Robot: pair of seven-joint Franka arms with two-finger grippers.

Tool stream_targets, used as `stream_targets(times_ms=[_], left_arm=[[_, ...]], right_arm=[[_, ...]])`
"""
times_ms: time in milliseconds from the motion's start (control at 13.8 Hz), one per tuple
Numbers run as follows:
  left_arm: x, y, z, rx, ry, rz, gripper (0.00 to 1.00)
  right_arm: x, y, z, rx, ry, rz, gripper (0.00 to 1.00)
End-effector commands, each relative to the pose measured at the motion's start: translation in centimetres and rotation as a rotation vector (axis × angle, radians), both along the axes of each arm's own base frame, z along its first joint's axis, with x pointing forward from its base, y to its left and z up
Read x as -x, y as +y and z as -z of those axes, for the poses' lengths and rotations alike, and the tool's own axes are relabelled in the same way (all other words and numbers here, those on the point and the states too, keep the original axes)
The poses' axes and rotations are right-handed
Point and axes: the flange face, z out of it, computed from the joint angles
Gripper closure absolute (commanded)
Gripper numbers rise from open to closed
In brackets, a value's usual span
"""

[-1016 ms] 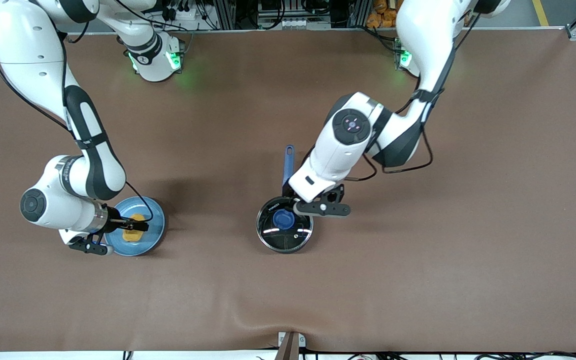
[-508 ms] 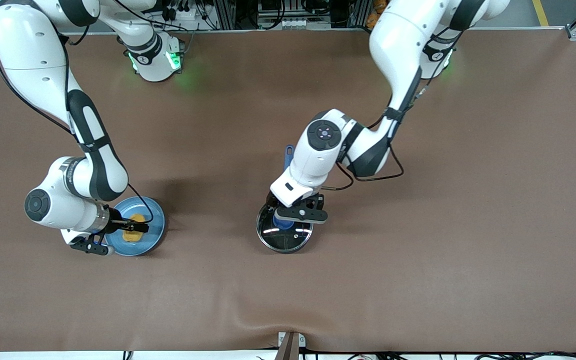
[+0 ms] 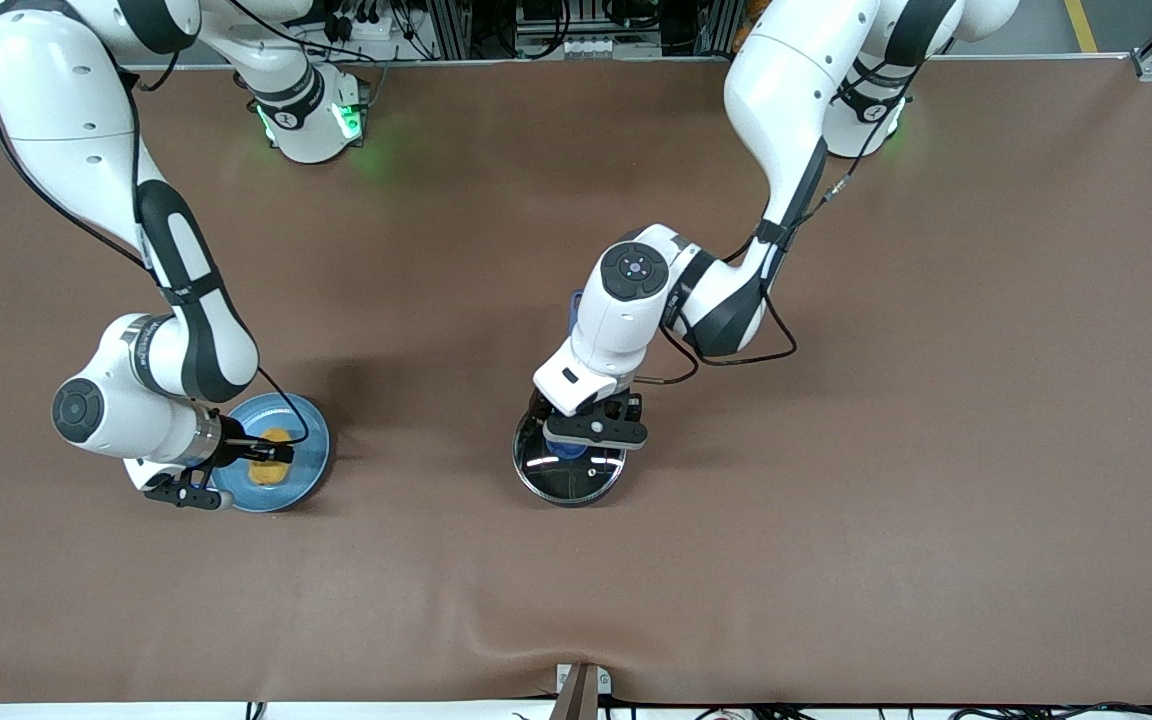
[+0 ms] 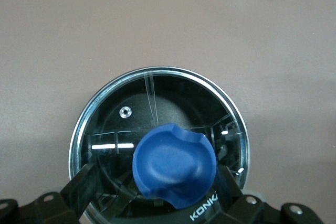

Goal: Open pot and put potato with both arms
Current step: 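Grasp the potato with the right gripper while the left gripper grasps the knob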

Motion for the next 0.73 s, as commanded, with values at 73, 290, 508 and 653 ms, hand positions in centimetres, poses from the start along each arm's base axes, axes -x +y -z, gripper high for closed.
stream_targets(times_ms=[73, 290, 508, 653], left_arm=[[-0.5, -1.1, 0.5, 0.009, -0.038, -0.015, 0.00], [-0.6, -1.1, 1.3, 0.011, -0.045, -0.014, 0.00], [-0.3, -1.6, 1.8, 0.012, -0.066, -0.009, 0.00], [-0.2, -1.8, 2.2, 0.006, -0.073, -0.021, 0.00]], right_arm=[[-0.4, 0.5, -1.6, -0.019, -0.032, -0.051, 0.84], [-0.6, 0.8, -4.5, -0.033, -0.019, -0.068, 0.87], [-0.5, 2.2, -7.8, -0.044, -0.023, -0.087, 0.87], [-0.5, 3.7, -9.7, -0.046, -0.045, -0.102, 0.88]])
